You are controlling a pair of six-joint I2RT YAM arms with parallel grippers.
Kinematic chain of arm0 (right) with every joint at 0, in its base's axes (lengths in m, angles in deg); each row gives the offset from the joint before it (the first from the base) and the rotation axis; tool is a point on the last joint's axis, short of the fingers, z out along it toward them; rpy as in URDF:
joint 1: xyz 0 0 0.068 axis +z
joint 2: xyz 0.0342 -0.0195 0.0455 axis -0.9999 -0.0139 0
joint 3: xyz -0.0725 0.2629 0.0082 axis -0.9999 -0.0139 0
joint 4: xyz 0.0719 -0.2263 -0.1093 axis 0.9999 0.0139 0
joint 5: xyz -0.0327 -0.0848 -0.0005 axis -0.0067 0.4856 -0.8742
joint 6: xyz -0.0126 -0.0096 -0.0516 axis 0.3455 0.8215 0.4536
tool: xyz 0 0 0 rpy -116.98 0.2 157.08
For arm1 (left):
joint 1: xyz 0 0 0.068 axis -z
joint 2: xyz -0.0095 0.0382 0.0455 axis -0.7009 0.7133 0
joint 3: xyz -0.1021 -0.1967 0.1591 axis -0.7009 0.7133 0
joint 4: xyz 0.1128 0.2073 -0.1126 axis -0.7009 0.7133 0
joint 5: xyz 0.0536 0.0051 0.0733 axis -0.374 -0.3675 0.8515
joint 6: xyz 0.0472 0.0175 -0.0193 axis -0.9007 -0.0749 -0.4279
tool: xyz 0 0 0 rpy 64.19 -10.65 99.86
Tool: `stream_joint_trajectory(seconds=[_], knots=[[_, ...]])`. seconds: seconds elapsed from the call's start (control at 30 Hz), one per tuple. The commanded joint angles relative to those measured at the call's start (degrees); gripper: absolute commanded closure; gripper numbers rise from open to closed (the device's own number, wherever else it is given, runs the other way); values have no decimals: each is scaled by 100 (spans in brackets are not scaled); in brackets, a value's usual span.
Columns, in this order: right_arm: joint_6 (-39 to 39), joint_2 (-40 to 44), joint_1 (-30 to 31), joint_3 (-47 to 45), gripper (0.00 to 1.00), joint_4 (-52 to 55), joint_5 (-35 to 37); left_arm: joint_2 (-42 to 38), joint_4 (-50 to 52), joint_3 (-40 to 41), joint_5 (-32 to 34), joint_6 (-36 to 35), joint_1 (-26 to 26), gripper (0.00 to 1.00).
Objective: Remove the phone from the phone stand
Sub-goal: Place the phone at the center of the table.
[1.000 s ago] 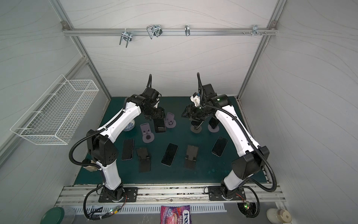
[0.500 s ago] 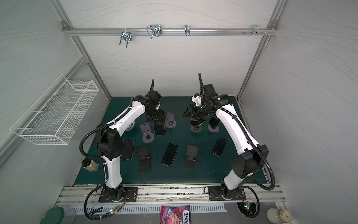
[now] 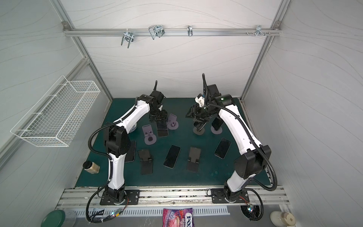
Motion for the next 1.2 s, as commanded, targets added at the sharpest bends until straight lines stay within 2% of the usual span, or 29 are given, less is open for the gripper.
stream_joint_trajectory(seconds=[0.0, 0.37, 1.17], knots=[[-6, -69, -40, 85, 41, 227, -174, 130, 236, -339, 90, 360, -35, 31], [1, -62, -50, -2, 41, 252, -332, 297, 412, -509, 68, 571, -38, 32], [-7, -15, -85, -102, 41, 202, -448, 770, 589, -816, -67, 417, -209, 31]])
